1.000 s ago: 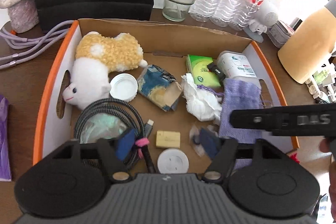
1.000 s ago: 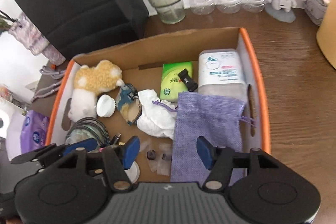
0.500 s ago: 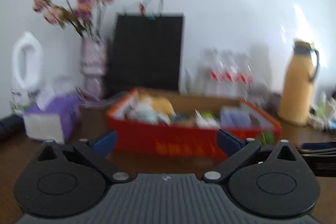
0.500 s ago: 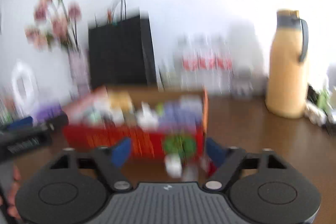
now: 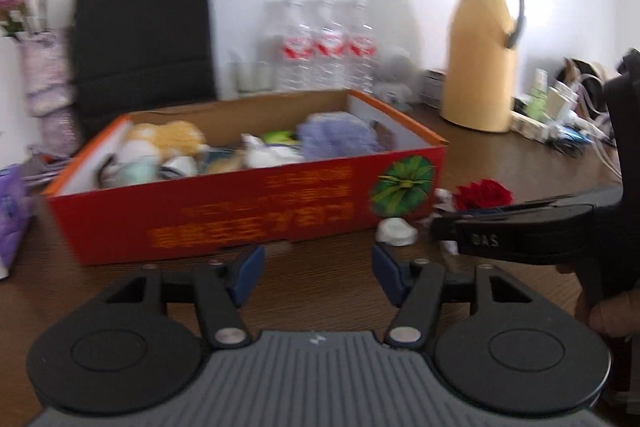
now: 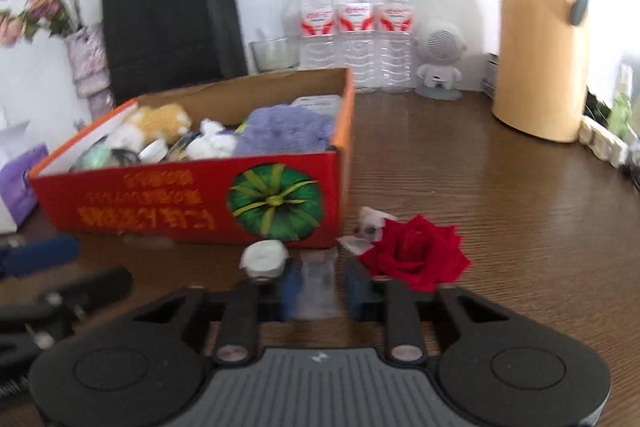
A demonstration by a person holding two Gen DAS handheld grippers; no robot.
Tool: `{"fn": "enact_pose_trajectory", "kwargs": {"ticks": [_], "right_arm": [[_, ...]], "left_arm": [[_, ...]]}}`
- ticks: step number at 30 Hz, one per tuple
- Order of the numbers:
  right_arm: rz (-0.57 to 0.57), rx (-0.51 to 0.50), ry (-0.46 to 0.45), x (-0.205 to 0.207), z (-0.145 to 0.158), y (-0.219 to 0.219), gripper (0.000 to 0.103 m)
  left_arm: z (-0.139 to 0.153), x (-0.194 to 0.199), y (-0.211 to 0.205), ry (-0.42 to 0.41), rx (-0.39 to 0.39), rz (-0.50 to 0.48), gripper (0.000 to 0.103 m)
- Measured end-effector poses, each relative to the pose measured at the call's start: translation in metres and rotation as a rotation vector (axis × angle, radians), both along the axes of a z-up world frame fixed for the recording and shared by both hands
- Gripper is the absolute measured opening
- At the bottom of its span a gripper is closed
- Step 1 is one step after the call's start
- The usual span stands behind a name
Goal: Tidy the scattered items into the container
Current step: 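Grasp the small white cap with the left tool while the right tool grasps a clear packet, then carry the white cap and packet into the box and open both tools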
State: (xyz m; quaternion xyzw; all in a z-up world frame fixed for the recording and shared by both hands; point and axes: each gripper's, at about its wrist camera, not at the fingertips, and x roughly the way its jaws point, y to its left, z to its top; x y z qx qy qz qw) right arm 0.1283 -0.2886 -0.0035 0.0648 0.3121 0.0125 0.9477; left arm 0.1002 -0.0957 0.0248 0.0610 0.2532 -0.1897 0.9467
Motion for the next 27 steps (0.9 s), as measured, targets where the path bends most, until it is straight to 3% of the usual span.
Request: {"fn": "enact_pose_trajectory", "kwargs": {"ticks": [6,13,15,16,17,23,27], "right_arm": [[-0.01,-0.024,0.01,-0.004,0.001,-0.011,0.015],[-0.007,0.129,-0.018,-0.024,0.007,-0.044,0.015],[0.005,0.16,-0.046,-0.03,0.01,-0.046,0.015],[0.006,0.156,-0.056,-0.031,0.011,-0.045,0.015],[0.012,0.147,-0.062,-0.031,0.012,-0.043,0.015],[0.064,0.122,-0.054,-0.032,0.01,-0.029,0.015],[0.125,0.097,-0.092,-0.039,0.014,-0.01,0.015]], "left_arm": [[-0.01,0.04,-0.039,0.093,0.043,-0.017,0.056],[-0.018,0.057,-0.063,0.134,0.039,-0.038,0.057],[-0.019,0.058,-0.067,0.129,0.05,-0.029,0.05],[-0.019,0.058,-0.068,0.124,0.047,-0.032,0.032],[-0.018,0.057,-0.068,0.118,0.046,-0.031,0.03],[-0.013,0.032,-0.046,0.133,0.035,0.025,0.029],[-0.002,-0.004,-0.013,0.06,0.02,0.111,0.029]]}}
